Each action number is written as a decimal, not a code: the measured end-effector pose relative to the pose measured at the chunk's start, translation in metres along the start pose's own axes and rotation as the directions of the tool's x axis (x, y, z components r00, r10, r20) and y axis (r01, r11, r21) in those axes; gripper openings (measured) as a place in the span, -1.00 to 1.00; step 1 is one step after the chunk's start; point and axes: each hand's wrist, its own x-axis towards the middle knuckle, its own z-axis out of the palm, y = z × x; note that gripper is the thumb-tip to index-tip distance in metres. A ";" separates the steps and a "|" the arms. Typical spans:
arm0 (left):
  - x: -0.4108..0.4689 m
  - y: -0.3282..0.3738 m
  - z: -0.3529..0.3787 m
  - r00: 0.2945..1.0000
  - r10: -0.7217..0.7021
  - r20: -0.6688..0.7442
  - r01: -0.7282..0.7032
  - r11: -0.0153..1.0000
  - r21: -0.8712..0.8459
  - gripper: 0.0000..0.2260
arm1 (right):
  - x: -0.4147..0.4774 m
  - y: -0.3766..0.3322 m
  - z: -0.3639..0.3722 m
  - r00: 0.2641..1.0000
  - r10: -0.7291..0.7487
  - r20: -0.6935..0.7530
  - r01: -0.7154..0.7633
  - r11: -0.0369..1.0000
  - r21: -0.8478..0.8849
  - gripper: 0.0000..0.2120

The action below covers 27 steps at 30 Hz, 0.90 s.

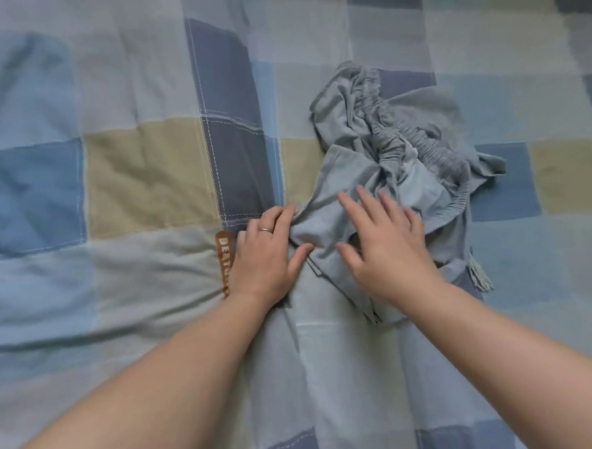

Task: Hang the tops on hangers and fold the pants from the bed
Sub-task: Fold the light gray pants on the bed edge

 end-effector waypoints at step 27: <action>0.006 -0.001 0.020 0.995 0.085 -0.050 -0.070 0.967 0.243 -0.79 | -0.018 0.019 0.029 0.959 0.080 -0.273 -0.055 0.994 0.097 -0.95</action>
